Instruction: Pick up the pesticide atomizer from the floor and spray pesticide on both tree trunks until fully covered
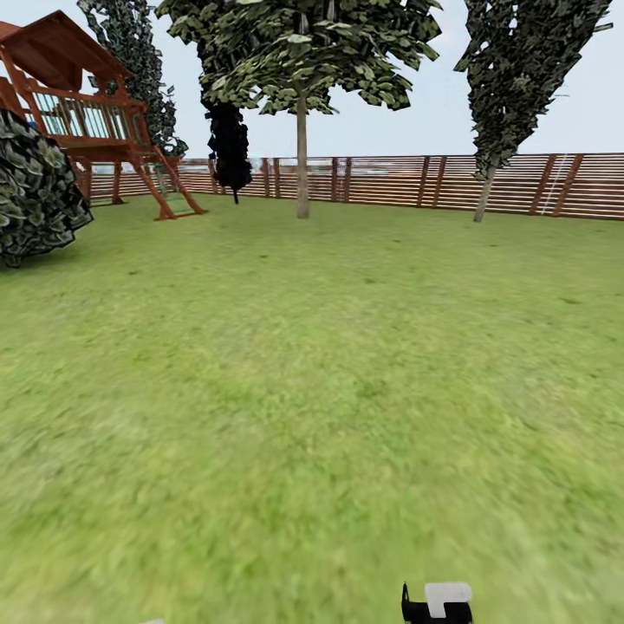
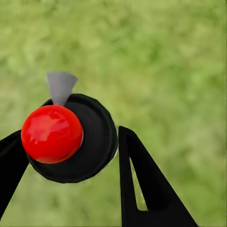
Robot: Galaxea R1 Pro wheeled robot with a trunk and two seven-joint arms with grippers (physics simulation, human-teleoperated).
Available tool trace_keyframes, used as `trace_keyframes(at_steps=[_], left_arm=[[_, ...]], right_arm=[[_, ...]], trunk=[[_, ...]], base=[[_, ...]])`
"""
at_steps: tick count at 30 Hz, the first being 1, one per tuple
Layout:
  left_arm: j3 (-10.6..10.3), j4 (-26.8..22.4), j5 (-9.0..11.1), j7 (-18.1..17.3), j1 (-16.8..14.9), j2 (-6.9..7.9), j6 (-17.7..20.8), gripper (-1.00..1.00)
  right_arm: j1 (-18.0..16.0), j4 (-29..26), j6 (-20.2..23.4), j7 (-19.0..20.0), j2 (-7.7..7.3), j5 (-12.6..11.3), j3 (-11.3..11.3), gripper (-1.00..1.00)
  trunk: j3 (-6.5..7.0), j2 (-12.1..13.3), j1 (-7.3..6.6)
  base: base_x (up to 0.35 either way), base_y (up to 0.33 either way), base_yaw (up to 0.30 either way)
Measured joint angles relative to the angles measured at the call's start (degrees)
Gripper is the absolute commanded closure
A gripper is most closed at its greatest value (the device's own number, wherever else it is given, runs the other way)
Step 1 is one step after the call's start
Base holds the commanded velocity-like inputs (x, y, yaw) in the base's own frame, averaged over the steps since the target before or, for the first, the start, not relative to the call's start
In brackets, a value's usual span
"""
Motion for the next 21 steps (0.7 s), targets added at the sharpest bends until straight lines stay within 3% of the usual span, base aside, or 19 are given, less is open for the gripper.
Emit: trace_keyframes(at_steps=[21], left_arm=[[0.0,0.0,-0.02,0.0,0.01,0.0,0.0,1.0]], right_arm=[[0.0,0.0,0.0,0.0,0.0,0.0,0.03,-1.0]], trunk=[[0.0,0.0,0.0]], base=[[0.337,0.0,0.0]])
